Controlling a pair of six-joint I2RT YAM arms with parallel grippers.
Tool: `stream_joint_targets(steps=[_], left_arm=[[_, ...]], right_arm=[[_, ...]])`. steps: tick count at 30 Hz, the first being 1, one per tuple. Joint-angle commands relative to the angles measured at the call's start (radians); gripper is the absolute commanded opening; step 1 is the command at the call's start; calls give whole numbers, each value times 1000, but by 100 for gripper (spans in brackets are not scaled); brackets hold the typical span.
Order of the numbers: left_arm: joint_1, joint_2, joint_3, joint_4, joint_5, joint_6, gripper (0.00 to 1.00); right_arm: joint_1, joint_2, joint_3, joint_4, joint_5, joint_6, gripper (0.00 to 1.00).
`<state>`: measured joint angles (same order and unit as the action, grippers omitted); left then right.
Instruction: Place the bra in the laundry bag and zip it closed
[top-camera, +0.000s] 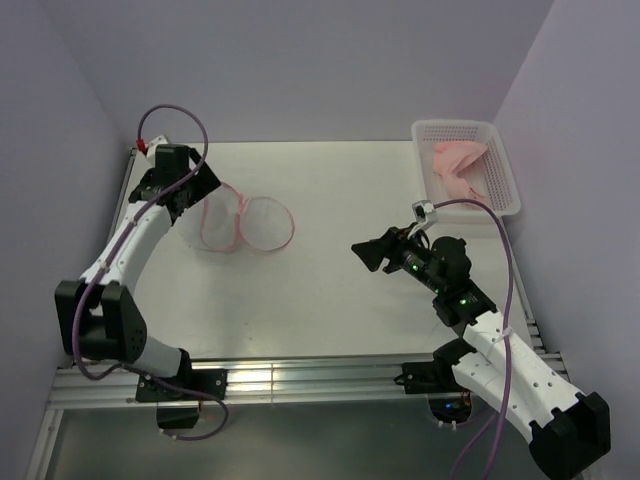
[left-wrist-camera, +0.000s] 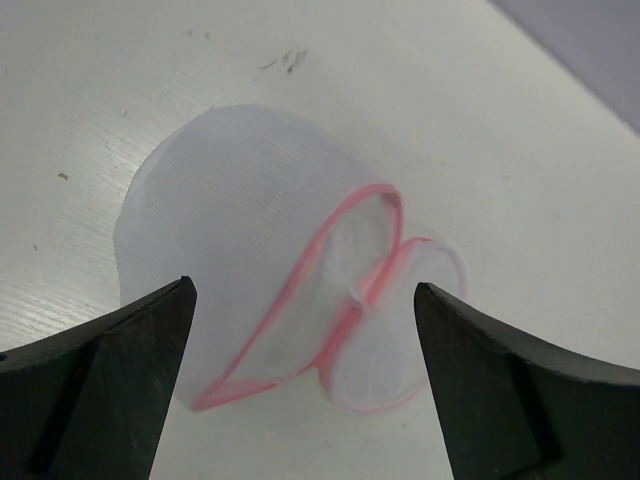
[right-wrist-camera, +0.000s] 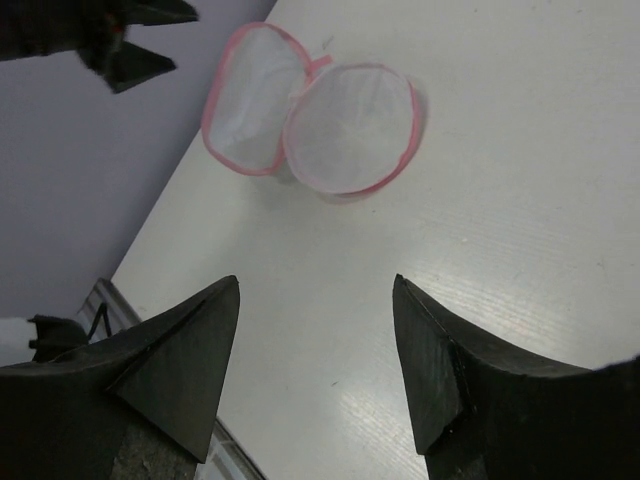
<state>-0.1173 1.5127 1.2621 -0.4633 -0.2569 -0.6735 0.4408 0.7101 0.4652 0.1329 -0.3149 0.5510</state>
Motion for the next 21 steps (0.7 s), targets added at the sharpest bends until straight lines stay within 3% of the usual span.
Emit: stream_joint_targets(steps=[1, 3, 7, 8, 14, 18, 21], left_arm=[[-15, -217, -26, 77, 45, 48, 98], [-33, -297, -76, 98, 94, 77, 98], [-82, -524, -235, 182, 341, 107, 99], [-103, -557, -307, 204, 445, 106, 99], [-140, -756, -482, 261, 669, 120, 99], [-145, -825, -553, 261, 815, 155, 99], [-150, -861, -546, 215, 820, 193, 99]], right_arm=[[6, -6, 52, 4, 103, -3, 69], [6, 6, 59, -4, 182, 9, 62], [4, 61, 110, -19, 356, 27, 41], [4, 78, 127, -18, 384, 26, 41], [-68, 345, 340, -38, 696, -52, 38], [-241, 596, 495, -58, 705, -91, 40], [-325, 729, 621, -93, 749, -172, 42]])
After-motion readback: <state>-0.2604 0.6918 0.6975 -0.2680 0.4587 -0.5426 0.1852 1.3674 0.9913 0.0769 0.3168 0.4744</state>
